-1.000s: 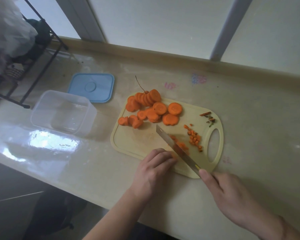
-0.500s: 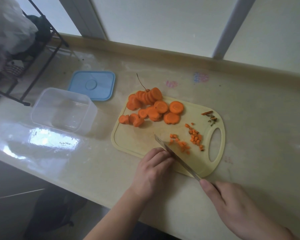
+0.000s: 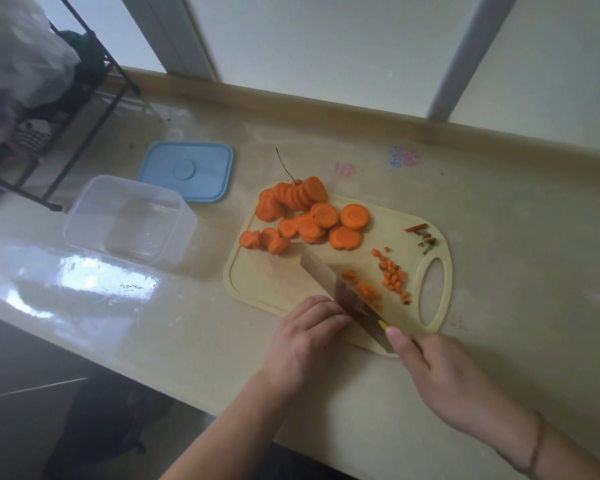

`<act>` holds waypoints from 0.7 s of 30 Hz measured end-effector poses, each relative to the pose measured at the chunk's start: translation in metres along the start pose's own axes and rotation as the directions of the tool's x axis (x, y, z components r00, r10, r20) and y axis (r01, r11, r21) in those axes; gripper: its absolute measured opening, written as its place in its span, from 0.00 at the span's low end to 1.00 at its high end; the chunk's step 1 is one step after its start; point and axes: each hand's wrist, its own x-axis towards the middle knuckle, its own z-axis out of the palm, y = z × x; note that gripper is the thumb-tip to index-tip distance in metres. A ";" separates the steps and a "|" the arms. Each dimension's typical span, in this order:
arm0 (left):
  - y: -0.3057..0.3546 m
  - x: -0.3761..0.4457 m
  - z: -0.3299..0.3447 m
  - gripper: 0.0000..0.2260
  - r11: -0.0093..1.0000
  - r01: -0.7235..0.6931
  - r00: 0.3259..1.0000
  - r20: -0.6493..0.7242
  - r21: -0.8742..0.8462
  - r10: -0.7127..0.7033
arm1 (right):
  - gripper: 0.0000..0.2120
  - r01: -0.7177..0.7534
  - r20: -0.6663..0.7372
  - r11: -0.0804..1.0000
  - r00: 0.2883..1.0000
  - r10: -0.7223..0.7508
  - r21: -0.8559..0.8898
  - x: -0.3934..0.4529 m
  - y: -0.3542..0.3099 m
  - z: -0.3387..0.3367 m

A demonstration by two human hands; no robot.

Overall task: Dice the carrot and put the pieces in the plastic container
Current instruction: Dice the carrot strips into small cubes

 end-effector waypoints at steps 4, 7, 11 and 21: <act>0.001 -0.001 0.001 0.06 0.999 0.032 0.998 -0.050 0.019 -0.031 | 0.30 -0.020 -0.001 1.000 1.000 0.020 0.024 -0.004 0.001 -0.006; 0.006 -0.001 -0.003 0.05 0.994 0.095 0.988 -0.114 -0.051 -0.100 | 0.32 0.020 -0.015 1.000 1.000 -0.020 0.015 -0.008 -0.002 -0.006; 0.004 -0.008 -0.011 0.12 0.963 0.242 0.939 -0.222 -0.120 -0.264 | 0.27 0.062 0.012 0.997 0.998 -0.062 0.037 -0.020 -0.009 -0.007; 0.002 -0.004 -0.021 0.06 0.936 0.352 0.925 -0.160 0.021 -0.344 | 0.30 0.009 0.078 0.998 0.997 -0.014 0.056 -0.016 -0.003 0.003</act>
